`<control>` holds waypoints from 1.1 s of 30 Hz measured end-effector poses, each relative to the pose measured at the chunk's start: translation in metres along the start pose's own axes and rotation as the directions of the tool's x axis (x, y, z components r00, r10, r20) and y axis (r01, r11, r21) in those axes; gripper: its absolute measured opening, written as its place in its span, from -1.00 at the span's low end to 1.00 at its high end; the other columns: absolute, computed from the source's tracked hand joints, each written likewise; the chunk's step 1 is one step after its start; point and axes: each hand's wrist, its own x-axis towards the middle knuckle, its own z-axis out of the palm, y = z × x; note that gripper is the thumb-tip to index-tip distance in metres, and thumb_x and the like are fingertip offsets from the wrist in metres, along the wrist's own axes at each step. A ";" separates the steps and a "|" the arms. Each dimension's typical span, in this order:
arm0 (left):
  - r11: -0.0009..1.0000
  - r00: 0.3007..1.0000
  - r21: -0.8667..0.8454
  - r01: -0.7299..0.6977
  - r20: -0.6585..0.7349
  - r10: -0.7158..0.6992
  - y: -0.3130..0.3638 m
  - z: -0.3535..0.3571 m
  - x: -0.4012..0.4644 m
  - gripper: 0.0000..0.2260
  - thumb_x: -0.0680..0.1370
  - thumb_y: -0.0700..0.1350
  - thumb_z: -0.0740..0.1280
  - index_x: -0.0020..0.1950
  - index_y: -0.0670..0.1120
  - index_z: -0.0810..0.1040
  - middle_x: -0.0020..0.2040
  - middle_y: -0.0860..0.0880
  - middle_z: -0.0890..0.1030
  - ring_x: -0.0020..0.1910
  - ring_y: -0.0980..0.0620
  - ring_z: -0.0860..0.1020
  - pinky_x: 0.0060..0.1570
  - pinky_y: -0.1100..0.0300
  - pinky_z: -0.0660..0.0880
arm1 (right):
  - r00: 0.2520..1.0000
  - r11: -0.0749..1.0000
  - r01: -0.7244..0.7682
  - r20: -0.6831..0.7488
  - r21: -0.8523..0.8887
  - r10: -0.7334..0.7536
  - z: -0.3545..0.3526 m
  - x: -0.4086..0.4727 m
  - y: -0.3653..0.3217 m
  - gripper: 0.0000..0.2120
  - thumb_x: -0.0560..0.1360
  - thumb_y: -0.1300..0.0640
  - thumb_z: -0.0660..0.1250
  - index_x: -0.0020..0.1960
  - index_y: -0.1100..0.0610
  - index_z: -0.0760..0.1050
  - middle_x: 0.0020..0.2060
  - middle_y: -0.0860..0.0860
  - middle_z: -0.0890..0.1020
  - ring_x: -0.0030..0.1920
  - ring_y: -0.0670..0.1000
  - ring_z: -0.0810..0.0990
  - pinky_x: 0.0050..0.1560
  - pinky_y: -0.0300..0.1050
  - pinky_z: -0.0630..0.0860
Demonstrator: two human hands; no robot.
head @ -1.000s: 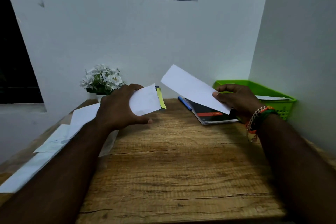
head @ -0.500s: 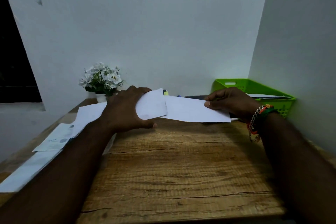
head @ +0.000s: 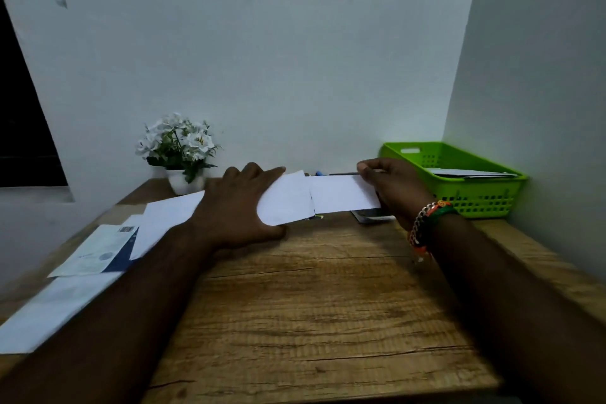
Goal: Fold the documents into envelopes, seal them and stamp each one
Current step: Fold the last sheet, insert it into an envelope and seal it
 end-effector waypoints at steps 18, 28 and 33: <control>0.986 0.989 0.148 -0.077 -0.111 0.094 0.027 0.011 0.000 0.01 0.29 0.46 0.29 0.64 0.17 -0.01 0.37 0.06 0.31 0.27 -0.05 0.30 0.15 -0.08 0.30 | 0.994 0.992 0.064 0.078 0.106 -0.073 0.031 -0.031 -0.009 -0.92 0.43 0.28 0.51 -0.12 0.27 0.64 -0.35 0.08 0.68 -0.42 -0.14 0.59 -0.32 -0.26 0.49; 0.988 0.981 0.156 -0.023 -0.188 0.052 0.028 0.011 -0.001 0.00 0.29 0.48 0.24 0.64 0.16 0.00 0.35 0.09 0.31 0.26 -0.05 0.31 0.14 -0.07 0.28 | 0.937 0.997 -0.060 0.348 0.048 0.040 0.033 -0.045 -0.023 -0.75 0.54 0.01 0.41 -0.01 0.20 0.69 -0.09 -0.06 0.73 -0.27 -0.33 0.61 -0.35 -0.46 0.40; 0.990 0.978 0.138 -0.015 -0.206 0.044 0.031 0.012 0.002 -0.01 0.30 0.47 0.27 0.64 0.17 0.00 0.36 0.08 0.33 0.27 -0.04 0.32 0.14 -0.06 0.27 | 0.910 0.996 -0.071 0.413 0.052 0.044 0.037 -0.047 -0.026 -0.73 0.51 -0.08 0.42 0.16 -0.01 0.67 0.06 -0.14 0.72 0.01 -0.24 0.66 -0.16 -0.34 0.51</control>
